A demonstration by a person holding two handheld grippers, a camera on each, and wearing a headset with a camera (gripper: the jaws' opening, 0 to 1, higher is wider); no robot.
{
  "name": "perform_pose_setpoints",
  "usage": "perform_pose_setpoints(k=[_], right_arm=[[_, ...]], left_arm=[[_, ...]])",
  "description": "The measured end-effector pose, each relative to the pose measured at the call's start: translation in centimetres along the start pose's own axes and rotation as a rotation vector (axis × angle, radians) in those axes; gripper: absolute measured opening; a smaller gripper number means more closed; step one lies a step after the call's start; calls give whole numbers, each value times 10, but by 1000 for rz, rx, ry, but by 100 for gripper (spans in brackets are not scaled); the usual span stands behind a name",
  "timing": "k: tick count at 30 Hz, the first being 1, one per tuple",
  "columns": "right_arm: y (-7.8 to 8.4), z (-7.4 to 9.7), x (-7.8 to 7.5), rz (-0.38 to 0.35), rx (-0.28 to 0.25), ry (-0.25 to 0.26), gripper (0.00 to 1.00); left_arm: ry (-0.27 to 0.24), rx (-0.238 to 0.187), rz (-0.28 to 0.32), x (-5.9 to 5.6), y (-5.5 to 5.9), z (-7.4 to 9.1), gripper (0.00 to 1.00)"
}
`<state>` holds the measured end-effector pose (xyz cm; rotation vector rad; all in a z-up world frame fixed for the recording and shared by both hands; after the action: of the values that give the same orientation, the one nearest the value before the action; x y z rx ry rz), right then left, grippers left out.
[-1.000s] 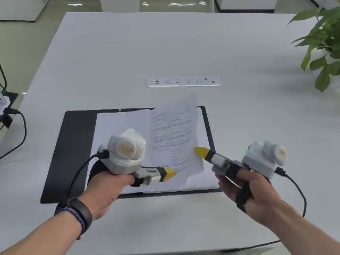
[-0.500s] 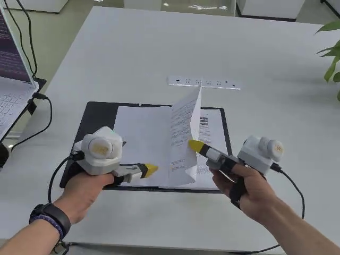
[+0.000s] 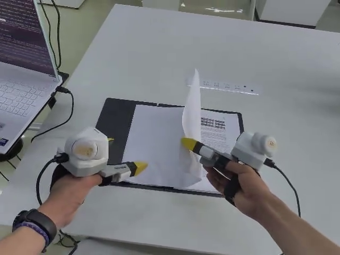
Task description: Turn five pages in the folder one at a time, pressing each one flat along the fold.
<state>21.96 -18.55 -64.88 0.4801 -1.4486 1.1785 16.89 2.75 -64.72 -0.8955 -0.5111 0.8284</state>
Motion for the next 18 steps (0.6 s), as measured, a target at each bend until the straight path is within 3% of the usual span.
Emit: perform_pose_setpoints(k=[10, 18], right_arm=[[23, -45, 7, 9, 110, -20, 0], [39, -67, -4, 7, 169, 8, 0]], left_arm=[[-33, 1, 30, 20, 19, 20, 70], [-43, -4, 50, 27, 31, 32, 71]])
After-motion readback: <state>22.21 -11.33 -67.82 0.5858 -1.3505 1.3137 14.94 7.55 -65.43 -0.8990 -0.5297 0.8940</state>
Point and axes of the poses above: the centre of the closed fingertips' face, and the gripper's own axes: z roughly backward along the fingers, x roughly to its left, y roughly out of its underside, the point moved 7 cm from there along z, roughly backward along the fingers, and after that the axes turned 11 degrees about -z, right-handed, at the moved point
